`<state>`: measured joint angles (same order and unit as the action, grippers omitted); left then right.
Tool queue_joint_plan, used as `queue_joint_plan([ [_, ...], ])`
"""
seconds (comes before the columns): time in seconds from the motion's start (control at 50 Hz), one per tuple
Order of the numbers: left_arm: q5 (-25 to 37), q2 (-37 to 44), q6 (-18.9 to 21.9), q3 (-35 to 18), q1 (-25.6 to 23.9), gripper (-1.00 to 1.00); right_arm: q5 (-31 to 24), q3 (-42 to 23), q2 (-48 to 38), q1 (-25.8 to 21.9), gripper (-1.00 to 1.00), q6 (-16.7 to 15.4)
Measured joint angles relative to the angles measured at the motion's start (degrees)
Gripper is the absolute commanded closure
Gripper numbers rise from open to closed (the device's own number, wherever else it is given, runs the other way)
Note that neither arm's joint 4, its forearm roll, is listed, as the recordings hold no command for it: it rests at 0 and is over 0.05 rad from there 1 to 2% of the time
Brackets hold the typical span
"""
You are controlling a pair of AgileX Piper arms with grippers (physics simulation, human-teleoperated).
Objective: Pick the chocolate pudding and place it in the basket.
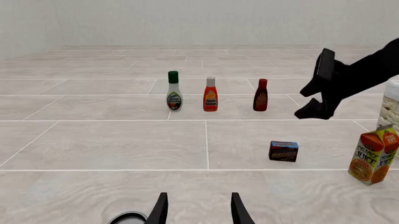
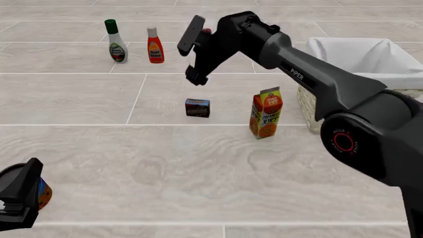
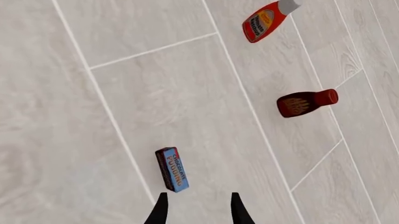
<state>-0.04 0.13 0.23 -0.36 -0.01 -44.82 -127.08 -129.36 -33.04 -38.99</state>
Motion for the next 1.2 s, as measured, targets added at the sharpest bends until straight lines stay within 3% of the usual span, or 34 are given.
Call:
queue_joint_plan([
  [1.2, -0.11, 0.08, -0.01, 0.04, -0.02, -1.00, -4.80, -14.42, -14.40, 0.21, -1.00, 0.11],
])
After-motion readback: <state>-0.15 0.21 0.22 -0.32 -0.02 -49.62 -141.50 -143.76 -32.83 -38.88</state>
